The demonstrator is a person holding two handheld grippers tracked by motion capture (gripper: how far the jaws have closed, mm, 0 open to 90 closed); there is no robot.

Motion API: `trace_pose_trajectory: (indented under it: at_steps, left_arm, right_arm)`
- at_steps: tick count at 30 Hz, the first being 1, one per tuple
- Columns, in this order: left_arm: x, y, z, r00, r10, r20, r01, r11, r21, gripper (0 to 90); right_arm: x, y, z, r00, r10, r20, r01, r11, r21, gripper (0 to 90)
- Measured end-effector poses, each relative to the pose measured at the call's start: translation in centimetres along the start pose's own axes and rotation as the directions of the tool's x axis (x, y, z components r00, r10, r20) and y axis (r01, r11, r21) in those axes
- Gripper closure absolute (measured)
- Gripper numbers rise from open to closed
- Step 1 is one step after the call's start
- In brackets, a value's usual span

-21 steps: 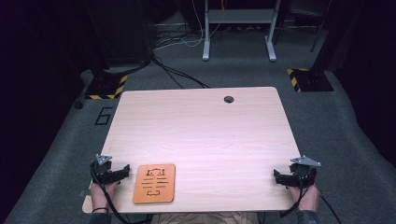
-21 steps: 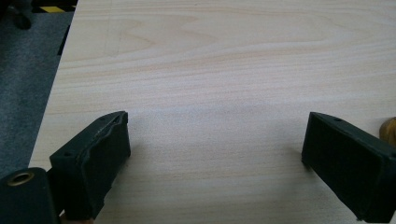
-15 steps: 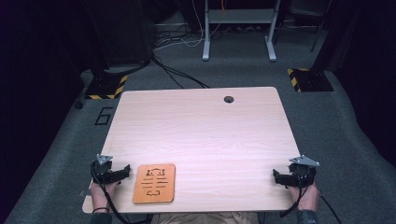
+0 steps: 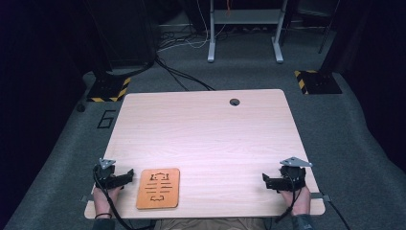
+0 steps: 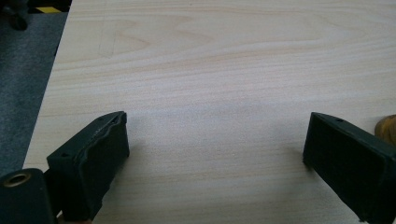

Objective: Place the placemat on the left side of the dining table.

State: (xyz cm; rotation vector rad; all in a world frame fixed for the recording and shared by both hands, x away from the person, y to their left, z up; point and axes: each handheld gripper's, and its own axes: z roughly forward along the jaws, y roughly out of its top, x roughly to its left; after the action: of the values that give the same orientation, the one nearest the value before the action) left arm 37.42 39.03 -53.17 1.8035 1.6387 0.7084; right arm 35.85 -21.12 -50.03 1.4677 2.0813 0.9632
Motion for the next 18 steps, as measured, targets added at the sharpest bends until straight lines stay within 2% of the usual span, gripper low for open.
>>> trace_pose_trajectory:
  at_steps: [2,3,4,5,6,9,10,11,13,15,16,17,18]
  left_arm:
    - [0.0,0.0,0.0,1.0000,0.000,0.000,0.000,1.0000,0.000,6.7]
    - [0.0,0.0,0.0,1.0000,0.001,-0.001,-0.001,1.0000,0.002,6.7]
    - [0.0,0.0,0.0,1.0000,0.000,-0.001,0.000,1.0000,0.001,6.7]
    - [0.0,0.0,0.0,1.0000,0.000,0.000,0.000,1.0000,0.000,6.7]
    - [0.0,0.0,0.0,1.0000,0.000,0.000,0.000,1.0000,0.000,6.8]
    - [0.0,0.0,0.0,1.0000,0.000,0.000,0.000,1.0000,0.000,6.8]
    - [0.0,0.0,0.0,1.0000,0.000,0.000,0.000,1.0000,0.000,6.8]
    - [0.0,0.0,0.0,1.0000,-0.001,0.002,0.001,1.0000,0.001,6.8]
    - [0.0,0.0,0.0,1.0000,-0.001,0.003,0.001,1.0000,0.001,6.8]
    - [0.0,0.0,0.0,1.0000,-0.001,0.003,0.001,1.0000,0.001,6.8]
    - [0.0,0.0,0.0,1.0000,0.001,0.003,-0.001,1.0000,0.000,6.8]
    - [0.0,0.0,0.0,1.0000,0.000,0.003,0.000,1.0000,0.001,6.8]
    - [0.0,0.0,0.0,1.0000,-0.001,0.003,0.001,1.0000,0.001,6.8]
  right_arm:
    - [1.2,0.4,0.3,0.9993,-0.025,-0.028,0.025,1.000,0.003,0.0]
    - [2.3,0.8,0.7,0.9975,-0.047,-0.053,0.048,0.999,0.011,0.0]
    - [2.3,0.8,0.7,0.9975,-0.047,-0.053,0.048,0.999,0.011,0.0]
    - [3.3,1.1,1.1,0.9951,-0.066,-0.074,0.067,0.998,0.016,0.0]
    - [3.3,1.1,1.1,0.9951,-0.066,-0.074,0.067,0.998,0.016,0.0]
    - [5.3,1.7,1.9,0.9878,-0.100,-0.119,0.104,0.994,0.023,0.0]
    - [5.3,1.7,1.9,0.9878,-0.100,-0.119,0.104,0.994,0.023,0.0]
    - [6.4,2.1,2.3,0.9831,-0.114,-0.143,0.118,0.993,0.017,0.0]
    - [6.9,2.3,2.4,0.9807,-0.119,-0.155,0.123,0.992,0.016,0.0]
    - [8.2,3.1,2.9,0.9732,-0.141,-0.181,0.146,0.989,0.009,0.0]
    - [8.2,3.1,2.9,0.9732,-0.141,-0.181,0.146,0.989,0.009,0.0]
    - [8.9,3.5,3.2,0.9675,-0.156,-0.199,0.160,0.987,0.005,0.0]
    - [9.1,3.6,3.3,0.9659,-0.160,-0.203,0.165,0.986,0.005,0.0]
